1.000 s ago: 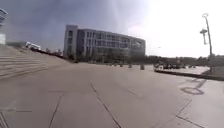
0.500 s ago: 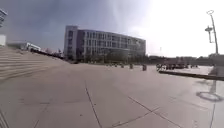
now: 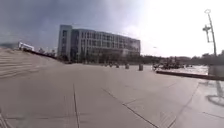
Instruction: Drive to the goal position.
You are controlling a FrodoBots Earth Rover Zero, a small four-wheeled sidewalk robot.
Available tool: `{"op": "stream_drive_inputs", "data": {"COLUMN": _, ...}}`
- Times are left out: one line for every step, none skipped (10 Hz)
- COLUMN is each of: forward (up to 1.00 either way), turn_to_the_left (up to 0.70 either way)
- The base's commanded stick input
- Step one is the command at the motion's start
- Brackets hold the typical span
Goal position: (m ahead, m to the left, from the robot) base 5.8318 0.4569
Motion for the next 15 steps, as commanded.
{"op": "stream_drive_inputs", "data": {"forward": 1.00, "turn_to_the_left": 0.00}}
{"op": "stream_drive_inputs", "data": {"forward": 1.00, "turn_to_the_left": 0.00}}
{"op": "stream_drive_inputs", "data": {"forward": 1.00, "turn_to_the_left": 0.00}}
{"op": "stream_drive_inputs", "data": {"forward": 1.00, "turn_to_the_left": 0.00}}
{"op": "stream_drive_inputs", "data": {"forward": 1.00, "turn_to_the_left": 0.00}}
{"op": "stream_drive_inputs", "data": {"forward": 1.00, "turn_to_the_left": 0.00}}
{"op": "stream_drive_inputs", "data": {"forward": 1.00, "turn_to_the_left": 0.00}}
{"op": "stream_drive_inputs", "data": {"forward": 1.00, "turn_to_the_left": 0.00}}
{"op": "stream_drive_inputs", "data": {"forward": 1.00, "turn_to_the_left": 0.00}}
{"op": "stream_drive_inputs", "data": {"forward": 1.00, "turn_to_the_left": 0.00}}
{"op": "stream_drive_inputs", "data": {"forward": 1.00, "turn_to_the_left": 0.00}}
{"op": "stream_drive_inputs", "data": {"forward": 1.00, "turn_to_the_left": 0.00}}
{"op": "stream_drive_inputs", "data": {"forward": 1.00, "turn_to_the_left": 0.00}}
{"op": "stream_drive_inputs", "data": {"forward": 1.00, "turn_to_the_left": 0.00}}
{"op": "stream_drive_inputs", "data": {"forward": 1.00, "turn_to_the_left": 0.00}}
